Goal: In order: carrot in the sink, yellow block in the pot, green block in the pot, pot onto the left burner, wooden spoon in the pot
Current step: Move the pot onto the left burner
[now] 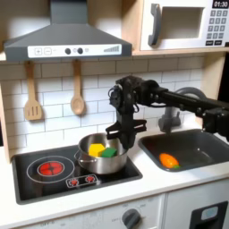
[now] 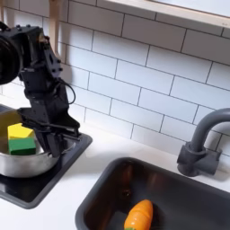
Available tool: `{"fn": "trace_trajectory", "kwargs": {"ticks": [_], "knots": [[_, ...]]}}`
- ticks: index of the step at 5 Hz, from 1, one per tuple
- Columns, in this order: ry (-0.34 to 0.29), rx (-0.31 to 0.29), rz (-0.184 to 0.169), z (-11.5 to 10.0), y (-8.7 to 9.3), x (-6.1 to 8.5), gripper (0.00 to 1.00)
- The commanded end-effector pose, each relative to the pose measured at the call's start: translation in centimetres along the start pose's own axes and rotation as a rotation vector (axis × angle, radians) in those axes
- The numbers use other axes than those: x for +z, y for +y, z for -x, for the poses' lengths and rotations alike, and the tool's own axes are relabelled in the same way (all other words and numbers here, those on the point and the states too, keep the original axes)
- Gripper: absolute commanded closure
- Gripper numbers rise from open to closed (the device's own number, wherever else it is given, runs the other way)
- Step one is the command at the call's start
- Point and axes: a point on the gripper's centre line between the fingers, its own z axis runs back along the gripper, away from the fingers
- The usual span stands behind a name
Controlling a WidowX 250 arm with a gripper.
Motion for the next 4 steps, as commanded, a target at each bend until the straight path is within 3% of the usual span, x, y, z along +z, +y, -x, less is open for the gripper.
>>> {"fn": "trace_trajectory", "kwargs": {"ticks": [1, 4], "knots": [[-0.016, 0.061, -0.016, 0.1, 4.0, 1.8, 1.00], [-0.017, 0.129, -0.037, 0.6, 8.5, 3.1, 1.00]]}}
